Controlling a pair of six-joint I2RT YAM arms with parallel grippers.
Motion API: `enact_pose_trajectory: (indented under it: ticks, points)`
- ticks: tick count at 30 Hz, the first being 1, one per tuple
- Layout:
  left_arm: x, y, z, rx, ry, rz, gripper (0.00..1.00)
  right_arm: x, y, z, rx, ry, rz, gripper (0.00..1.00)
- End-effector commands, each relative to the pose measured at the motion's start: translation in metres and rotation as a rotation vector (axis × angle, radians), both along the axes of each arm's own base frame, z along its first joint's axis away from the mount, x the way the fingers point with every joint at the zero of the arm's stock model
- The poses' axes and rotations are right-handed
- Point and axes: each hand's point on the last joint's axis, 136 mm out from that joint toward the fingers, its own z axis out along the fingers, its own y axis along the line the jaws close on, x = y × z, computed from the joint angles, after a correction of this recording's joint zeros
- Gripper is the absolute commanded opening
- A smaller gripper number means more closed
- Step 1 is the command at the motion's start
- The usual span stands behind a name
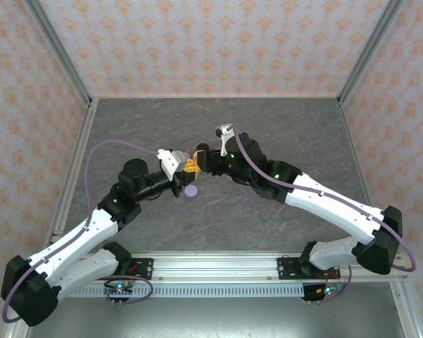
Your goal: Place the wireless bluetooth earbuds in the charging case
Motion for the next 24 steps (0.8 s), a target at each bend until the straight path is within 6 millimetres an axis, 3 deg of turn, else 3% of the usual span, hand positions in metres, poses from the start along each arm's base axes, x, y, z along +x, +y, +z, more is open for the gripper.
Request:
enact_pose_trajectory:
  ticks: [1, 5, 10, 16, 24]
  points:
    - [-0.005, -0.001, 0.017, -0.039, -0.049, -0.011, 0.00, 0.001, -0.024, 0.041, 0.023, -0.089, -0.032, 0.56]
    - [-0.009, -0.003, 0.020, -0.046, -0.056, -0.034, 0.01, 0.004, -0.035, 0.034, 0.049, -0.038, 0.026, 0.74]
    - [-0.014, -0.007, 0.025, -0.056, -0.058, -0.077, 0.01, -0.005, -0.025, 0.020, 0.160, 0.068, 0.205, 0.91]
    - [-0.017, -0.009, 0.026, -0.061, -0.059, -0.098, 0.01, -0.019, 0.000, 0.019, 0.282, 0.110, 0.374, 0.94]
    - [-0.019, -0.011, 0.026, -0.066, -0.054, -0.118, 0.00, -0.022, 0.019, 0.016, 0.313, 0.159, 0.472, 0.91]
